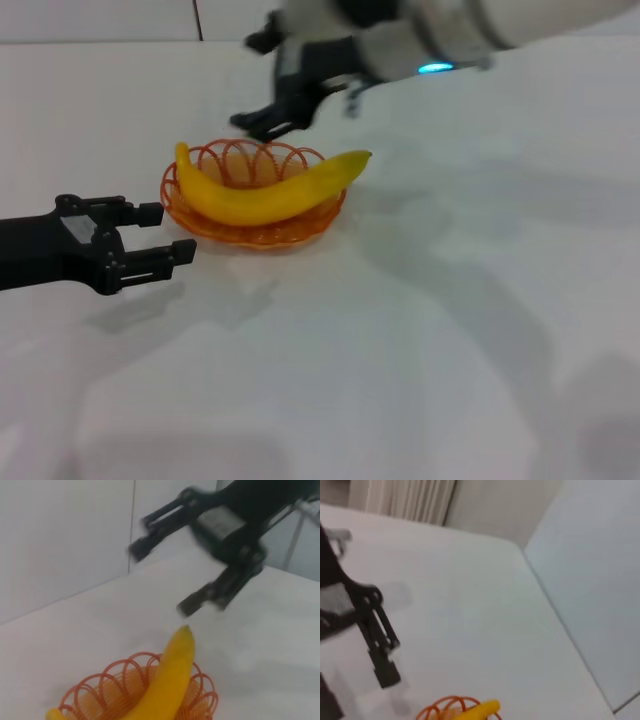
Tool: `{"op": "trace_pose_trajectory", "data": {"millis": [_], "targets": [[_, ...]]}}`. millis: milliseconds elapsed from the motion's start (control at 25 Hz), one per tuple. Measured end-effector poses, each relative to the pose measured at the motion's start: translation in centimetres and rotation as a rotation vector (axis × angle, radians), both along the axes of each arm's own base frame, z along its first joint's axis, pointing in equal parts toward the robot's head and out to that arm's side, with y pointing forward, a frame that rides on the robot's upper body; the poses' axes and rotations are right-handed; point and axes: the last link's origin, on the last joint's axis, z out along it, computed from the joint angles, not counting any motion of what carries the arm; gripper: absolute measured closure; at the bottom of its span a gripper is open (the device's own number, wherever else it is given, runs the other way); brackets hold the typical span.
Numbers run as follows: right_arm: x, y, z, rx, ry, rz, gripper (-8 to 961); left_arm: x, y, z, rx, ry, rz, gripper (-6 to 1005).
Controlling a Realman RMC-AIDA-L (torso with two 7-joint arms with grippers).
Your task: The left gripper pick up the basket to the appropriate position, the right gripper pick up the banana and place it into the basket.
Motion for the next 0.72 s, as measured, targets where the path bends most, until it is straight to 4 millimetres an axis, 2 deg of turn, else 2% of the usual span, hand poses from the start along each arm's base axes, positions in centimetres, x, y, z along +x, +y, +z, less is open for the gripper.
{"op": "trace_pose_trajectory", "data": {"millis": [160, 320, 720], "targets": [[1.8, -1.5, 3.5, -0.065, 0.132, -0.001, 91, -0.2, -0.1, 0.0, 0.006, -0.007, -0.003, 353], [3.3, -2.5, 5.0, -0.116, 0.199, -0.008, 91, -0.1, 0.0, 0.1, 0.012, -0.021, -0.009, 353], [8.9, -4.4, 6.2, -0.149, 0.288, -0.084, 92, 0.5, 0.0, 0.2, 0.053, -0.08, -0.08, 353]]}}
